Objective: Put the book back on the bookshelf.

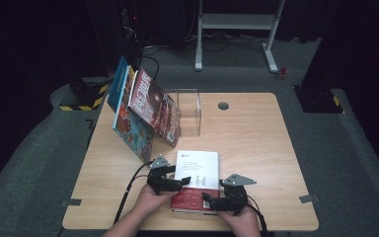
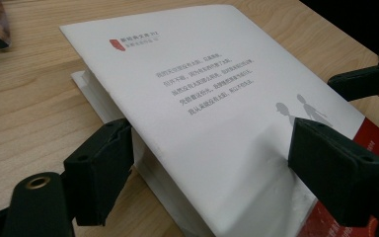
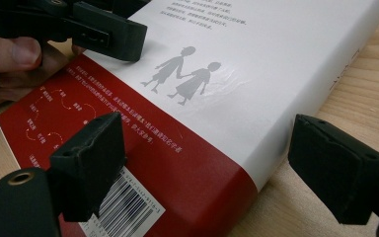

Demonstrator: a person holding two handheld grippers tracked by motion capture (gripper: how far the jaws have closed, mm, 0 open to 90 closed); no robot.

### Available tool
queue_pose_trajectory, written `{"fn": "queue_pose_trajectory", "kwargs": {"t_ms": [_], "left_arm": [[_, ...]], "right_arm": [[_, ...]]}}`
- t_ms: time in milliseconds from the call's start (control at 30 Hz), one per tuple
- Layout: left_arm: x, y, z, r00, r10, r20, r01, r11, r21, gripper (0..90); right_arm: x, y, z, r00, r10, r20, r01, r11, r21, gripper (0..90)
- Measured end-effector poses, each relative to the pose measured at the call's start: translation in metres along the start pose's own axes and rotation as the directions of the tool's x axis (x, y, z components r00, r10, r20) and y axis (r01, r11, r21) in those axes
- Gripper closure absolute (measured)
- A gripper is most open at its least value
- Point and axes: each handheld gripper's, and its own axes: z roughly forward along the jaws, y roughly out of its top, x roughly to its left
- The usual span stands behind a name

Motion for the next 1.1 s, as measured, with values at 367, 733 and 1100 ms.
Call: {"fn": "queue_pose_trajectory", "kwargs": {"t_ms": [367, 733, 1100], "left_arm": [[0.009, 0.003, 0.002, 0.9964, -0.052, 0.067, 0.049, 0.9981, 0.036, 22.3], [0.008, 0.001, -0.008, 0.9989, 0.006, 0.046, -0.005, 0.9993, -0.038, 40.9], [0.001, 0.001, -0.015, 0.9967, 0.072, 0.037, -0.068, 0.9915, -0.111, 45.5]], "right_arm": [[0.001, 0.001, 0.001, 1.0000, -0.008, 0.005, 0.008, 1.000, -0.002, 13.7], [0.001, 0.001, 0.002, 0.9997, -0.021, 0.015, 0.021, 1.000, -0.009, 13.1], [0.002, 0.002, -0.001, 0.9994, -0.032, 0.017, 0.032, 0.999, -0.027, 14.1]]}}
